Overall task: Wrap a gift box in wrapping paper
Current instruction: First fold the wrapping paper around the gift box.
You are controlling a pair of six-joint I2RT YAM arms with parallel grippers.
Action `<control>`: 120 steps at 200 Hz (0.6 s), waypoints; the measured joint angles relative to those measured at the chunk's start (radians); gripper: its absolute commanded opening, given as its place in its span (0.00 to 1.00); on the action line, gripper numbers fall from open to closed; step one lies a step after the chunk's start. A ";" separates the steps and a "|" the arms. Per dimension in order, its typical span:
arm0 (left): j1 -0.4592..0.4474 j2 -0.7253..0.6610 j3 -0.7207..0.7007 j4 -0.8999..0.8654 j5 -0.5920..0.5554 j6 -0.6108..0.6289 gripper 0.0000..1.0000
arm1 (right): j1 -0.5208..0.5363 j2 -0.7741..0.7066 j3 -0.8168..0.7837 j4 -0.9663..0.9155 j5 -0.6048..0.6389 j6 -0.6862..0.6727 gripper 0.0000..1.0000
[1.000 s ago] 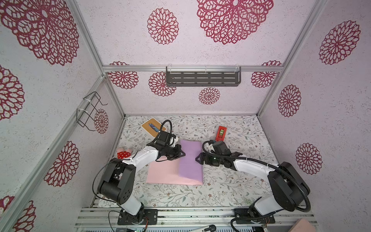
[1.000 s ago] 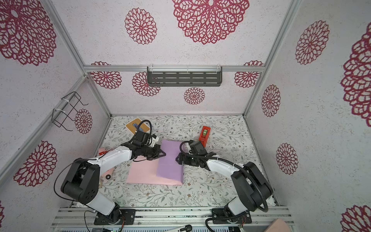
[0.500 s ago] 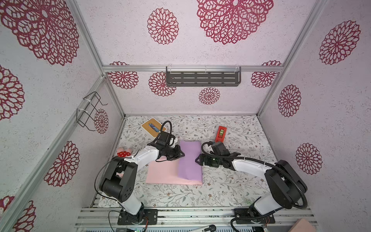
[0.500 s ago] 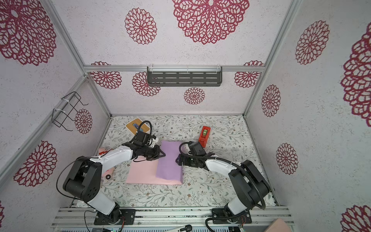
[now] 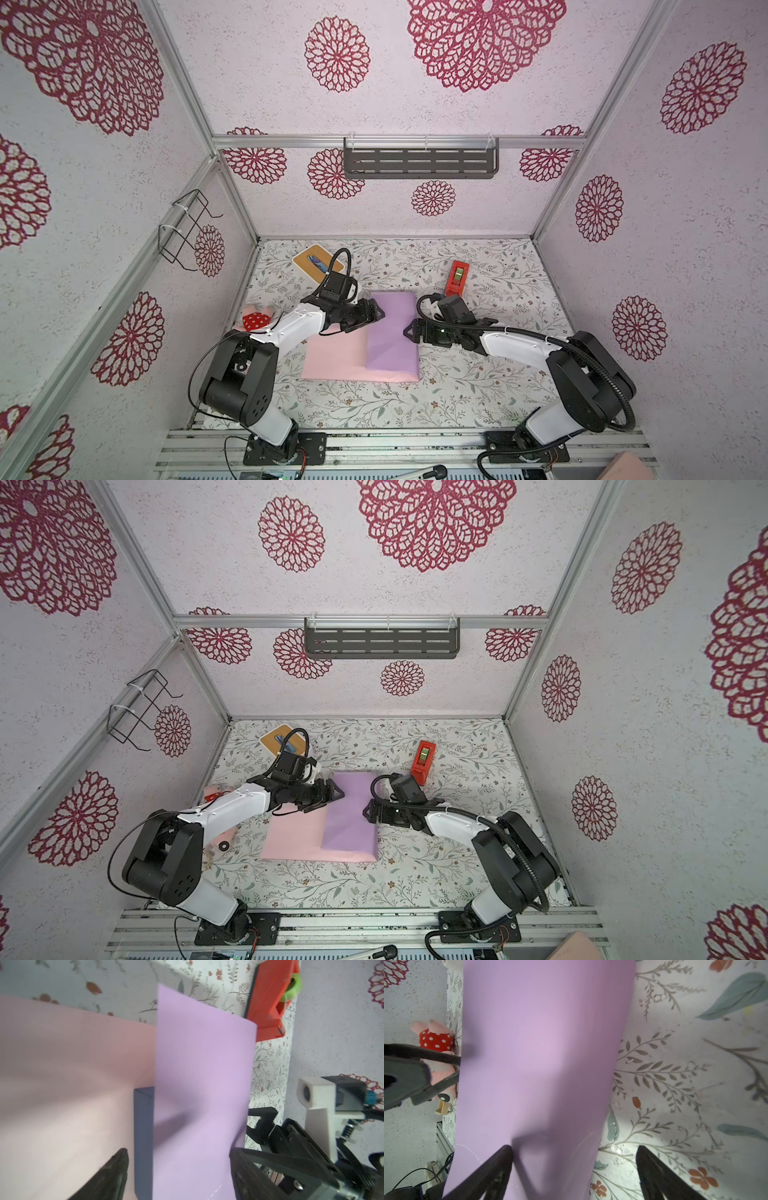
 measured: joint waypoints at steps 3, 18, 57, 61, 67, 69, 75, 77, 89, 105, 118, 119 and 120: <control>0.000 0.000 -0.003 -0.003 -0.001 0.000 0.84 | 0.000 0.000 0.000 0.000 0.000 0.000 0.93; -0.008 0.006 -0.009 -0.017 0.003 -0.003 0.83 | 0.001 0.001 0.000 0.002 0.000 0.000 0.93; -0.036 0.048 -0.009 -0.006 0.052 -0.032 0.73 | 0.002 0.002 0.000 0.002 0.000 0.000 0.93; -0.038 0.051 -0.009 -0.007 0.055 -0.035 0.72 | 0.002 0.002 0.000 0.002 0.000 0.000 0.93; -0.040 0.054 -0.009 -0.009 0.058 -0.037 0.70 | 0.002 0.002 0.000 0.002 0.000 0.000 0.93; -0.041 0.055 -0.009 -0.011 0.059 -0.037 0.69 | 0.002 0.002 0.000 0.002 0.000 0.000 0.93; -0.041 0.056 -0.009 -0.013 0.063 -0.039 0.67 | 0.002 0.002 0.000 0.002 0.000 0.000 0.93; -0.042 0.057 -0.009 -0.014 0.064 -0.039 0.66 | 0.002 0.002 0.000 0.002 0.000 0.000 0.93; -0.044 0.058 -0.009 -0.018 0.070 -0.040 0.61 | 0.002 0.002 0.000 0.002 0.000 0.000 0.93; -0.046 0.062 -0.009 -0.024 0.075 -0.041 0.56 | 0.002 0.002 0.000 0.002 0.000 -0.001 0.93; -0.047 0.064 -0.009 -0.023 0.077 -0.045 0.52 | 0.002 0.003 0.000 0.002 0.000 -0.001 0.93; -0.047 0.064 -0.009 -0.023 0.077 -0.045 0.52 | 0.002 0.003 0.000 0.002 0.000 -0.001 0.93; -0.047 0.064 -0.009 -0.023 0.077 -0.048 0.51 | 0.002 0.003 0.000 0.002 0.000 -0.001 0.93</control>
